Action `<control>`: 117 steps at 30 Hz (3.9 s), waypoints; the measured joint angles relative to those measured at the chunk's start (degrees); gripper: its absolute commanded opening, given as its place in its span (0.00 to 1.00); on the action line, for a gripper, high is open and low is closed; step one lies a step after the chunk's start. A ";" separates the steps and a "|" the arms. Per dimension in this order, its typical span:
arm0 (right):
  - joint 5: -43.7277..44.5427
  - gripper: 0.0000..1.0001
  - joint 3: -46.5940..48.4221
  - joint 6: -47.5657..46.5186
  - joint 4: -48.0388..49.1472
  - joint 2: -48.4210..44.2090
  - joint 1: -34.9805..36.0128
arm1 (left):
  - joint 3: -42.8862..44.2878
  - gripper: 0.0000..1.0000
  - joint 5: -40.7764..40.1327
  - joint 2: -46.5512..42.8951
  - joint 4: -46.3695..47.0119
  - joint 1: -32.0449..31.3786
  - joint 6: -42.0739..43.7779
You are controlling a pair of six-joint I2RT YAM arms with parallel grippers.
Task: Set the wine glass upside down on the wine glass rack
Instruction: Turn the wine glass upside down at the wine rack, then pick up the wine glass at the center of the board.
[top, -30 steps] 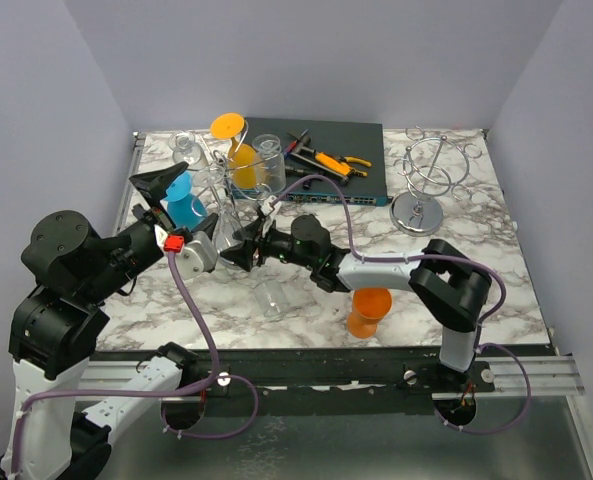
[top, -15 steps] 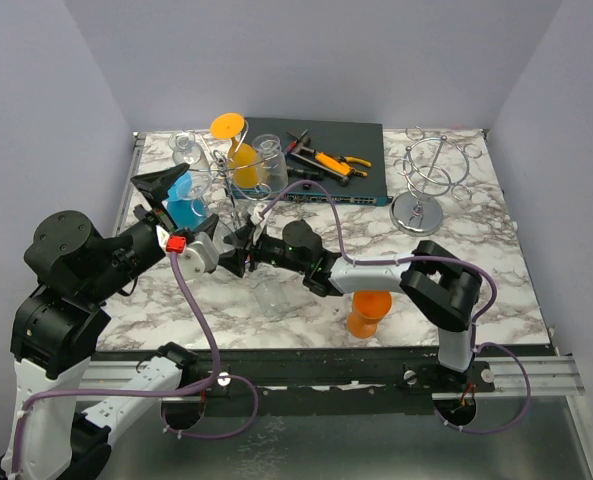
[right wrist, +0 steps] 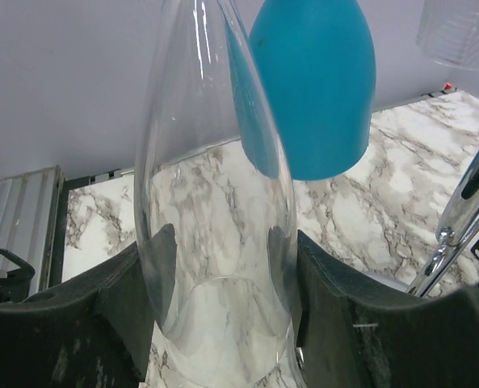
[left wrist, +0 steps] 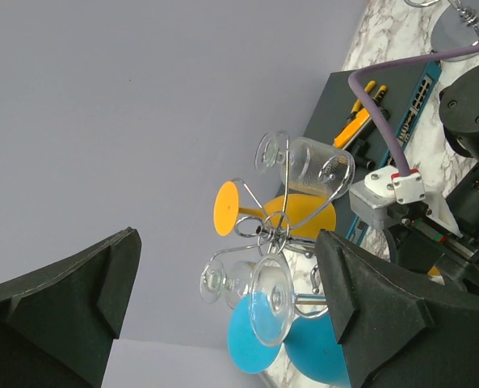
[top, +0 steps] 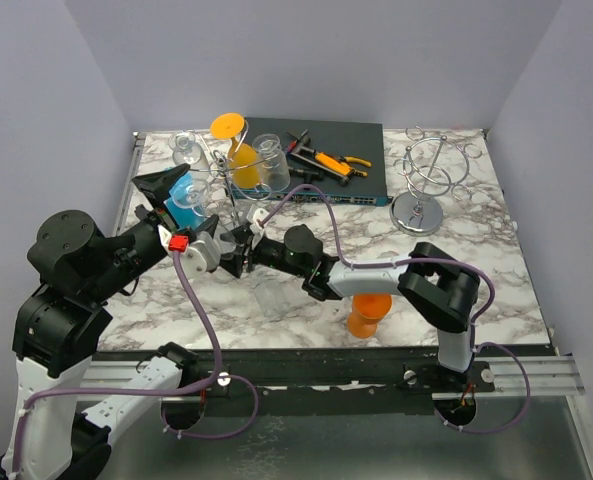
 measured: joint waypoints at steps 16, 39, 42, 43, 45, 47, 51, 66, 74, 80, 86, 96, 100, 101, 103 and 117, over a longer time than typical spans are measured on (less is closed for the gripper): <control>2.38 0.15 -7.63 -0.94 10.16 -0.02 0.11 | -0.85 0.99 -0.85 0.00 0.02 0.00 0.76; 5.88 0.84 -9.01 0.42 12.31 -0.26 0.17 | -2.23 0.99 -1.27 -0.09 0.17 0.00 1.20; 6.78 0.85 -11.63 0.52 10.91 -2.73 0.17 | -2.51 0.99 -1.27 -0.09 0.20 0.00 1.05; 7.17 0.85 -12.68 0.76 9.73 -4.22 0.20 | -2.60 0.99 -1.27 -0.09 0.20 0.00 0.76; 8.61 0.84 -14.99 1.90 6.16 -8.44 0.26 | -2.64 0.99 -1.27 -0.07 0.17 0.00 -0.04; 10.05 0.82 -16.22 3.39 0.81 -13.18 0.28 | -2.64 0.99 -1.27 -0.07 0.22 0.00 -1.62; 12.70 0.83 -15.96 8.48 -14.16 -21.11 0.31 | -2.67 0.99 -1.27 0.04 0.24 0.00 -5.97; 11.74 1.00 -1.27 18.84 -56.89 -10.21 0.74 | -3.50 0.99 -1.16 0.20 0.59 0.00 -12.28; 13.46 0.97 2.51 21.18 -61.72 -3.32 1.55 | -3.50 0.99 -1.16 0.00 0.59 0.00 -12.63; 16.46 0.74 -0.20 22.05 -61.05 -4.07 2.23 | -3.50 0.99 -1.16 -0.09 0.61 0.00 -12.63; 17.77 0.57 -8.15 18.82 -57.96 -10.99 2.27 | -3.50 0.99 -0.96 -0.09 0.61 0.00 -12.68; 18.84 0.40 -15.96 12.66 -50.80 -25.31 2.25 | -3.50 0.95 -0.42 0.02 0.63 0.00 -13.77; 19.34 0.33 -18.36 11.04 -48.98 -30.82 2.25 | -3.50 0.92 0.46 0.68 0.63 0.00 -15.96; 19.34 0.31 -18.40 10.88 -48.68 -31.26 2.25 | -3.52 0.91 0.61 0.83 0.63 0.00 -16.33; 19.34 0.26 -18.34 10.62 -48.35 -31.23 2.25 | -3.89 0.91 1.05 0.92 0.79 0.00 -17.11; 21.97 0.05 -15.45 8.70 -49.70 -31.39 2.25 | -3.19 0.99 1.20 2.21 0.90 0.00 -25.22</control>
